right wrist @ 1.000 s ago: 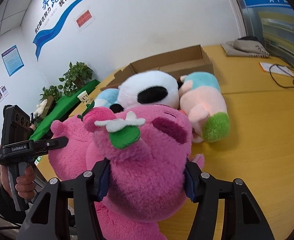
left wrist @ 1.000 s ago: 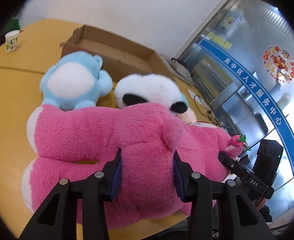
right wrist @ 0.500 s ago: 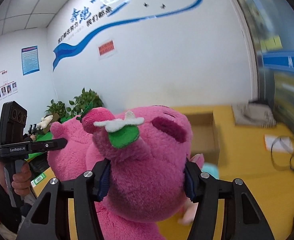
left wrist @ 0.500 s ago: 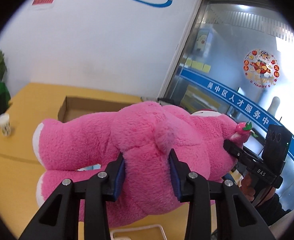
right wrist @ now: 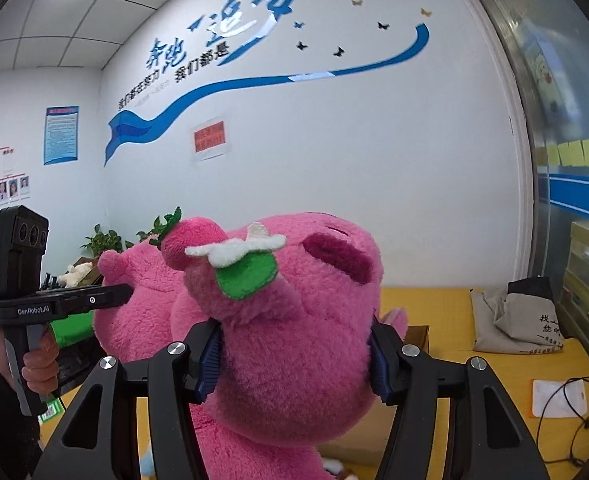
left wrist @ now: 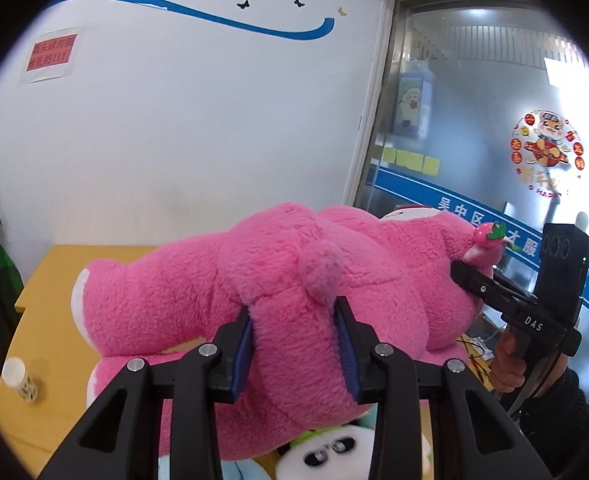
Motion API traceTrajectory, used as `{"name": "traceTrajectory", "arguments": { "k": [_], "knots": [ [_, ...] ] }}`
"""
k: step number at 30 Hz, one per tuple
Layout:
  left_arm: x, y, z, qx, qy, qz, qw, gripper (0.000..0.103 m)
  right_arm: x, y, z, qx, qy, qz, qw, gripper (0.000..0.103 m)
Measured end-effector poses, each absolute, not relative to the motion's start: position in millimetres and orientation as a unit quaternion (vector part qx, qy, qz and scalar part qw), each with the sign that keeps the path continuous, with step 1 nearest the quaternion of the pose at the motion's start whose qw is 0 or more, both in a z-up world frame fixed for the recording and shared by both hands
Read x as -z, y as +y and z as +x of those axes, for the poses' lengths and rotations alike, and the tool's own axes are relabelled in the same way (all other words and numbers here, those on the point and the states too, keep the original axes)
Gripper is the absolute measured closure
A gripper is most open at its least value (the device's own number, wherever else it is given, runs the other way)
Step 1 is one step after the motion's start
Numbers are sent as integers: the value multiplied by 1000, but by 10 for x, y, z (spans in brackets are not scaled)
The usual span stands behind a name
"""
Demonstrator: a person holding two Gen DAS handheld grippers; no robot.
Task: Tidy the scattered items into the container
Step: 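Carry the pink bear with both grippers and lower it into the box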
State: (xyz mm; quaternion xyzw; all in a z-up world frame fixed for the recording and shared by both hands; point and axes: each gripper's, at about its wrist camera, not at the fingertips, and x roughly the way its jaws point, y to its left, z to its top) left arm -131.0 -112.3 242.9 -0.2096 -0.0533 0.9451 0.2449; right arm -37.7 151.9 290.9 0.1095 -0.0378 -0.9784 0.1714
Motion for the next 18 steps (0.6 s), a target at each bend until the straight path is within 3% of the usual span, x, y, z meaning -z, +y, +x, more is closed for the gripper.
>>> {"name": "traceTrajectory", "arguments": {
  "k": [7, 18],
  "knots": [
    [-2099, -979, -2336, -930, -67, -248, 262, 68, -2779, 1705, -1376, 982, -49, 112, 146, 39],
    [-999, -655, -3736, -896, -110, -359, 239, 70, -1563, 2186, -2997, 958, -132, 226, 119, 39]
  ]
}}
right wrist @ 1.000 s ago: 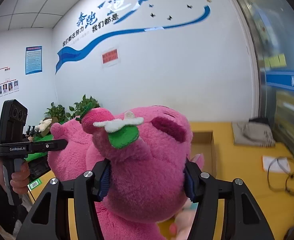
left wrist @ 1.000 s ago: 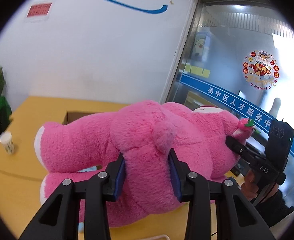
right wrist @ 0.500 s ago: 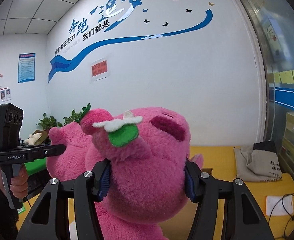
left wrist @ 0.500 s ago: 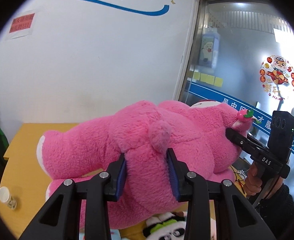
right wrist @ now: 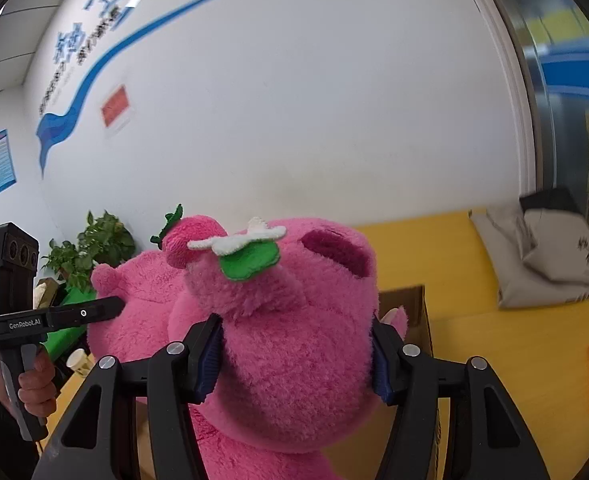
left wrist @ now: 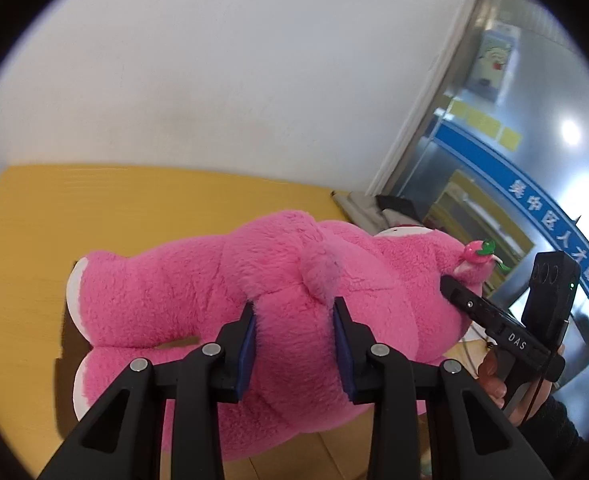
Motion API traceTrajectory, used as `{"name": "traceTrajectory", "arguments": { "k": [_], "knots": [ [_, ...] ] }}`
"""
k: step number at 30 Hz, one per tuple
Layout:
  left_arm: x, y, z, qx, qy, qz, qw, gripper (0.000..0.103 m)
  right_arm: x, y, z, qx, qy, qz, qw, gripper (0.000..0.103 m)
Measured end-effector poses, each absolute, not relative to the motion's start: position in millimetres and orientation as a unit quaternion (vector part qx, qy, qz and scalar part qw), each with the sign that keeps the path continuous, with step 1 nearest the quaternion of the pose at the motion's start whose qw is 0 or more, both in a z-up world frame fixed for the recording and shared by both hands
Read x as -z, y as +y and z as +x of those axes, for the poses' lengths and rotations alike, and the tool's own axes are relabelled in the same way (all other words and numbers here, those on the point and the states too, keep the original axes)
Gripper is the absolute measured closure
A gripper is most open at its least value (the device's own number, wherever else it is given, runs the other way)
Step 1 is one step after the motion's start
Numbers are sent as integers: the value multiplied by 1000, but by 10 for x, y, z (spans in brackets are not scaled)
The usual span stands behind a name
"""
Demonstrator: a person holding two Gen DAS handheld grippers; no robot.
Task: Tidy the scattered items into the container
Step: 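Carry the pink bear with both grippers and lower it into the box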
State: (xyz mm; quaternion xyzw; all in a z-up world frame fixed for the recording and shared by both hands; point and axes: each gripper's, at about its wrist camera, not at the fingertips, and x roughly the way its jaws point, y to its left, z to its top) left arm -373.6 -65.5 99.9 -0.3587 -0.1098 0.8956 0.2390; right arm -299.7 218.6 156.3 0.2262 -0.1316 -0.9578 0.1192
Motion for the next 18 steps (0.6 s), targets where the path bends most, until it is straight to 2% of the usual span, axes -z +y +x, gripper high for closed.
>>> {"name": "traceTrajectory", "arguments": {
  "k": [2, 4, 5, 6, 9, 13, 18],
  "knots": [
    [-756, -579, -3911, -889, -111, -378, 232, 70, -1320, 2284, -3213, 953, -135, 247, 113, 39],
    [-490, -511, -4091, -880, -120, -399, 229, 77, -1050, 2369, -3451, 946, -142, 276, 98, 39],
    [-342, -486, -4157, -872, -129, -412, 233, 89, -933, 2402, -3534, 941, -143, 292, 90, 39],
    [-236, -457, -4200, -863, -135, -422, 243, 94, -812, 2405, -3618, 936, -138, 314, 82, 39],
    [-84, -348, -4192, -863, -122, -425, 242, 94, -490, 2421, -3761, 914, -124, 383, 47, 39],
    [-76, -429, -4193, -866, -103, -427, 240, 92, -492, 2490, -3699, 909, -135, 391, 47, 37],
    [-97, -494, -4230, -867, -95, -433, 226, 90, -491, 2512, -3788, 904, -141, 402, 28, 22]
  ]
}}
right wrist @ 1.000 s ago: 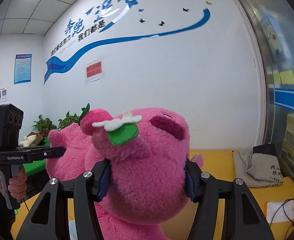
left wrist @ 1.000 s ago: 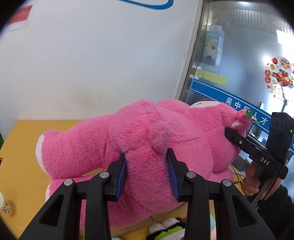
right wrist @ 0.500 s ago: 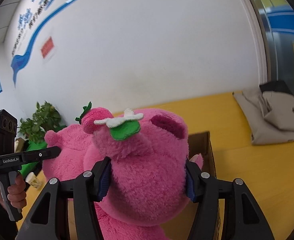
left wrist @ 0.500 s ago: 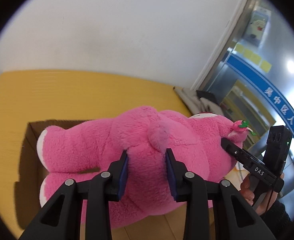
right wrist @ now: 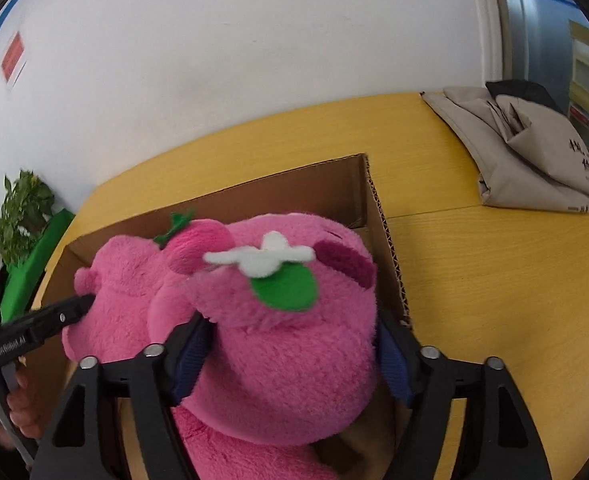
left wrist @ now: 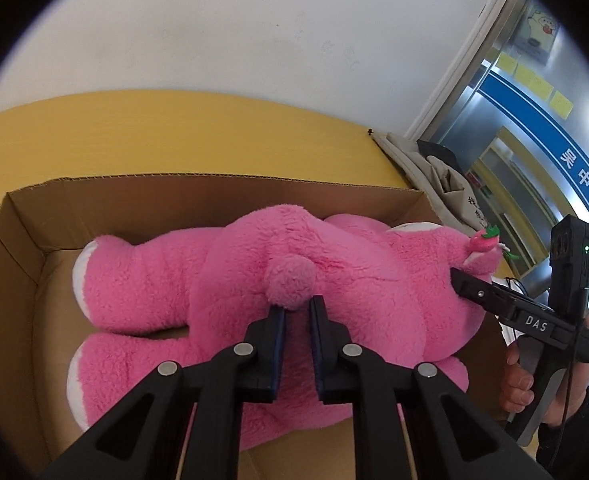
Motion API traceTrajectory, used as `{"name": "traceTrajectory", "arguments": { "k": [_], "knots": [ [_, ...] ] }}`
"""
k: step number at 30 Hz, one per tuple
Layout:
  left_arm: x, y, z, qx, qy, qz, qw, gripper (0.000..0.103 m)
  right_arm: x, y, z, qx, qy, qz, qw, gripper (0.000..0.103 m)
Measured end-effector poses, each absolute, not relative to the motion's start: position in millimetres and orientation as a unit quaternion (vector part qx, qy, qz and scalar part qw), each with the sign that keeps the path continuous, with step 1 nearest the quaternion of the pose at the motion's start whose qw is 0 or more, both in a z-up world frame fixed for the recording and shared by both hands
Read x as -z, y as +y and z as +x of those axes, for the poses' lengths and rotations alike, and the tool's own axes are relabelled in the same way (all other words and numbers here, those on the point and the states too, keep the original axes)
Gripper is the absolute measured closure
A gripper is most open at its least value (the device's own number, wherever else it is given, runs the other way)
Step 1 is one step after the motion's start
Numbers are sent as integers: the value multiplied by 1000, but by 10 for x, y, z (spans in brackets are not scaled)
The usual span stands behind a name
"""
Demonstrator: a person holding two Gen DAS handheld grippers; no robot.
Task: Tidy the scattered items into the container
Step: 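Carry the pink bear with both grippers and lower it into the box, then open both grippers to release the pink bear inside the box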
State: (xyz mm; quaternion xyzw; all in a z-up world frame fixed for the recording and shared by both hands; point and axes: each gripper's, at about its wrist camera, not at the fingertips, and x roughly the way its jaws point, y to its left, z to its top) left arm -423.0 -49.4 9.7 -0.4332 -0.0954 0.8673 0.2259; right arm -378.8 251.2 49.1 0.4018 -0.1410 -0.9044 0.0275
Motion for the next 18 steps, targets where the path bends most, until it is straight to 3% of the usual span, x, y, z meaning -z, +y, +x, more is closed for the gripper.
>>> {"name": "traceTrajectory", "arguments": {
  "k": [2, 4, 6, 7, 11, 18],
  "knots": [
    [-228, -577, -4162, -866, -112, -431, 230, 85, -545, 2506, -3763, 901, -146, 408, 28, 14],
    [-505, -748, -3947, -868, -130, -414, 242, 67, -642, 2525, -3705, 902, -123, 413, 13, 9],
    [-763, -981, -3639, -883, -132, -381, 238, 34, -824, 2507, -3456, 908, -100, 407, 31, 7],
    [-871, -1108, -3459, -892, -126, -371, 226, 27, -895, 2494, -3317, 911, -88, 400, 39, 4],
    [-937, -1483, -2918, -899, -90, -387, 187, 23, -987, 2356, -2819, 898, -60, 426, 92, 0],
    [-249, -1710, -2535, -849, -94, -483, 193, 24, -603, 2075, -2408, 862, -72, 489, 113, 0]
  ]
}}
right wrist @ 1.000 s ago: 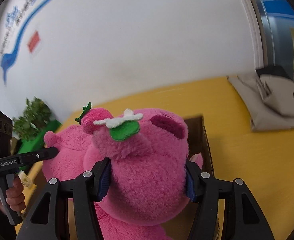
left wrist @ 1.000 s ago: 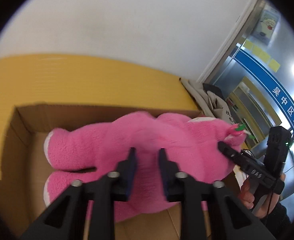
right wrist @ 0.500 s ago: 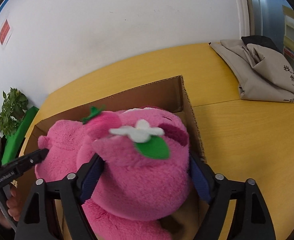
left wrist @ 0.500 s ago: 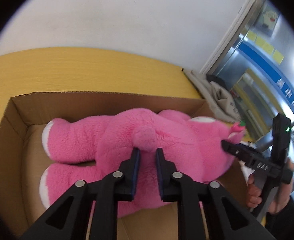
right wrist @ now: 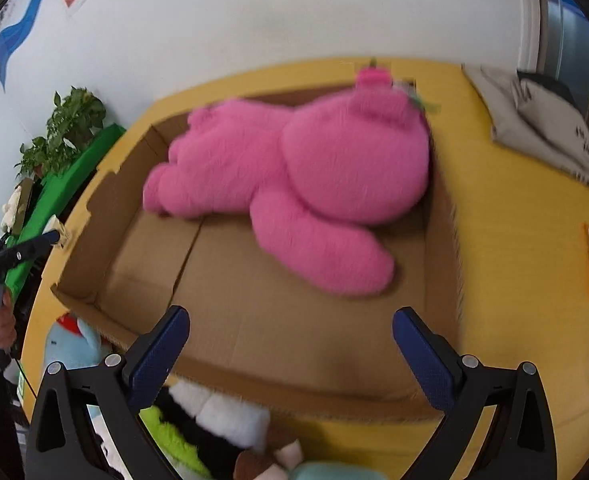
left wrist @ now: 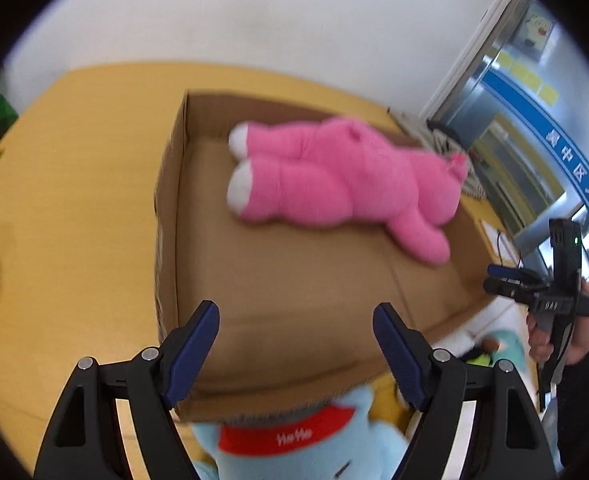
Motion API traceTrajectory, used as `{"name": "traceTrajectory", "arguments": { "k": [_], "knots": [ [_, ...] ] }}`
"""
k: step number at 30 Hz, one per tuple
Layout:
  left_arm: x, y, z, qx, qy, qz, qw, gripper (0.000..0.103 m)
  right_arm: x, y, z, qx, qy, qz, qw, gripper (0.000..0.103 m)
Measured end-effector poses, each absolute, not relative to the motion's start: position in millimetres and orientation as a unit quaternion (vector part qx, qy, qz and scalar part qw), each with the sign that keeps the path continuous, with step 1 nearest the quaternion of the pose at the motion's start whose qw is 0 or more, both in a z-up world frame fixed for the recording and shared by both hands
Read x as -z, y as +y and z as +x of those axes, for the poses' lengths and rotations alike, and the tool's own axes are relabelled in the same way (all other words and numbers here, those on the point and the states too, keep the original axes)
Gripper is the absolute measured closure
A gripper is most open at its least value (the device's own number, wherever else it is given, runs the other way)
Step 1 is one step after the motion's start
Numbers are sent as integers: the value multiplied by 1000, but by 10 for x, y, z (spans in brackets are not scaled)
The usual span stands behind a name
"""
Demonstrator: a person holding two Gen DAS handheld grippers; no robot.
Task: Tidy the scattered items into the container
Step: 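Open both grippers to release the pink bear inside the box, then move both grippers back toward the light blue plush bear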
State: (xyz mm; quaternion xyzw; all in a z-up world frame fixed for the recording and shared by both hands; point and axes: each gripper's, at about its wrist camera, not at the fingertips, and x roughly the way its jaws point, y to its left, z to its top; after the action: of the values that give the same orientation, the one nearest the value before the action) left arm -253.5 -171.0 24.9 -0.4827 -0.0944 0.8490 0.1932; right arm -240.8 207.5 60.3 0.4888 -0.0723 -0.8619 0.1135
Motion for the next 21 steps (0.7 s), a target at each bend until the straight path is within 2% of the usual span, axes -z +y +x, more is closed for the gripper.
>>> {"name": "traceTrajectory", "arguments": {
  "k": [3, 10, 13, 16, 21],
  "knots": [
    [-56, -1654, -2431, -841, -71, -503, 188, 25, -408, 2035, -2293, 843, -76, 524, 91, 0],
    [-57, -1725, -2152, -840, -68, -500, 199, 25, -413, 1969, -1926, 857, -22, 510, 66, 2],
    [-133, -1749, -2065, -850, -44, -497, 167, 25, -419, 1980, -1775, 860, -24, 506, 59, 2],
    [-394, -1776, -1844, -877, -31, -457, 144, 25, -582, 1994, -1573, 878, -26, 477, 20, 2],
    [-967, -1542, -1086, -937, 39, -330, 110, 23, -1003, 1932, -953, 918, -27, 395, 11, 0]
  ]
}}
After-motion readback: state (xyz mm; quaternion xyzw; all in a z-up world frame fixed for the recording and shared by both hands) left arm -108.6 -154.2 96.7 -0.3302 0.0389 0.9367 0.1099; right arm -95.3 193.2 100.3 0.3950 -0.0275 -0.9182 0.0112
